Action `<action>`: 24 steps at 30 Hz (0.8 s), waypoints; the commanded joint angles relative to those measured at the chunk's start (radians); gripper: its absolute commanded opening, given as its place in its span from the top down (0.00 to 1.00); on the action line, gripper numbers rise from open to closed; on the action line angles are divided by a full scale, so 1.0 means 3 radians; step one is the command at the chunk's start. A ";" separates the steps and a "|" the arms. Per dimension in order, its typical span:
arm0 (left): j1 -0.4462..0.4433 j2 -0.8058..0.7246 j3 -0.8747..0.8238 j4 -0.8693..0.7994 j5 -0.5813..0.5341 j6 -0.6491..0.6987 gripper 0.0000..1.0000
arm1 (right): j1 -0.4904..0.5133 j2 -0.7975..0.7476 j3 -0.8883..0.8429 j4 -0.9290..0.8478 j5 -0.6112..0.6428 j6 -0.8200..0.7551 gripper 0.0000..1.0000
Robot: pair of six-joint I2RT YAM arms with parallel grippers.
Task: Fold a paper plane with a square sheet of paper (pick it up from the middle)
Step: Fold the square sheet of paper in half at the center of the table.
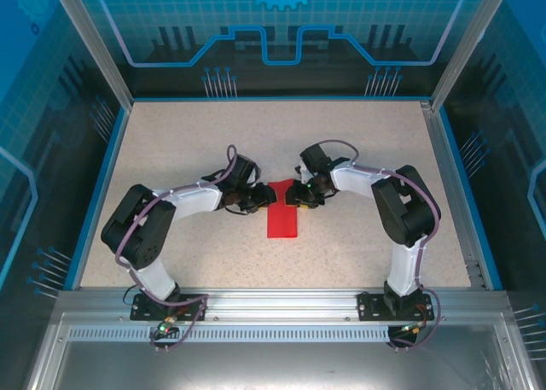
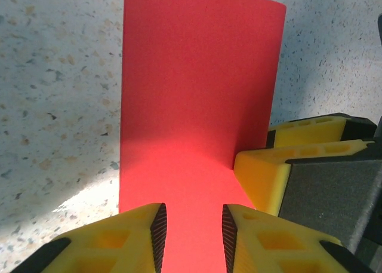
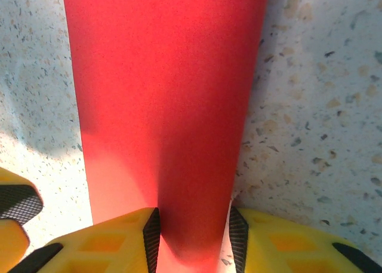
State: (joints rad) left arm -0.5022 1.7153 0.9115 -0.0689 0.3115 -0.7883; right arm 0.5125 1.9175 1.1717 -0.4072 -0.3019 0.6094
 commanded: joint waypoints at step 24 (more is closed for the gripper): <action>-0.0052 0.0504 -0.0034 0.0027 -0.0019 0.0165 0.70 | 0.0053 0.0061 -0.0076 0.0013 0.0040 0.0055 0.61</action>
State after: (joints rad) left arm -0.5117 1.8198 0.9119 -0.0113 0.3374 -0.7765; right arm 0.5125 1.9175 1.1660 -0.3992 -0.3008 0.6132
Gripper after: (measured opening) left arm 0.301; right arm 0.387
